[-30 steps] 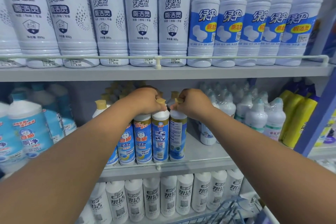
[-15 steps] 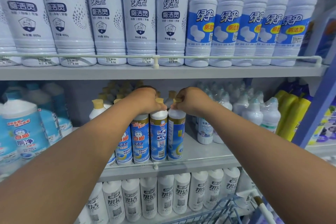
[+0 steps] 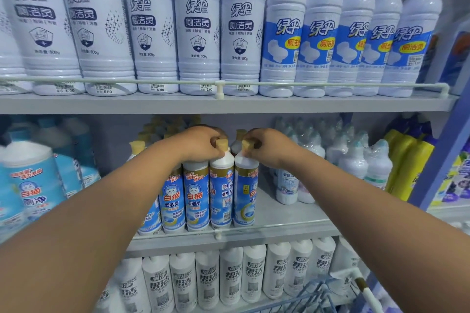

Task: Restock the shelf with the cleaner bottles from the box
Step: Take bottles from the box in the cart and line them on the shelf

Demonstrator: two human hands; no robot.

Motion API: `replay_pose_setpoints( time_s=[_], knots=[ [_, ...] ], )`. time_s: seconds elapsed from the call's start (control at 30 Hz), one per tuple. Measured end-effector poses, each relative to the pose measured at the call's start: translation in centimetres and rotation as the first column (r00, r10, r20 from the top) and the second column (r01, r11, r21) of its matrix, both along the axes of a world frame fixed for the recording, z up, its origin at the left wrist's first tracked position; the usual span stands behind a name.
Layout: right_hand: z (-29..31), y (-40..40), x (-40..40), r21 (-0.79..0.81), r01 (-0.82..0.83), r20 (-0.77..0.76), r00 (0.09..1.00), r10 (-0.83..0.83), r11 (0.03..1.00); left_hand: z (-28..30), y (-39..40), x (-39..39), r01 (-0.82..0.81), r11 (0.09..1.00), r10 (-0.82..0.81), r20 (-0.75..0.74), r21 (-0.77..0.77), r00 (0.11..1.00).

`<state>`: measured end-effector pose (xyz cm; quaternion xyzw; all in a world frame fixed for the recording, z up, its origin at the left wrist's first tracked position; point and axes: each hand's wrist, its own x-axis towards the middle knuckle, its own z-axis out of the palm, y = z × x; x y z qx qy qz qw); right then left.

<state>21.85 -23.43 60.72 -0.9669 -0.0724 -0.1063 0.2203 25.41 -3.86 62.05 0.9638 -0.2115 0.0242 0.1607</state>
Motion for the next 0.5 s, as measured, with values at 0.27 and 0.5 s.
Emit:
replay_pose_setpoints(
  time_s=[0.27,0.5],
  knots=[
    [-0.6,0.5,1.0,-0.063,0.089,0.073,0.994,-0.084,0.994,-0.4,-0.5,0.6,-0.073,0.997,0.073,0.013,0.009,0.997],
    [-0.4,0.8,1.4,-0.100,0.118,0.066,0.992,-0.111,0.988,-0.5,-1.0,0.2,-0.120,0.988,0.113,0.079,0.095,0.990]
  ],
)
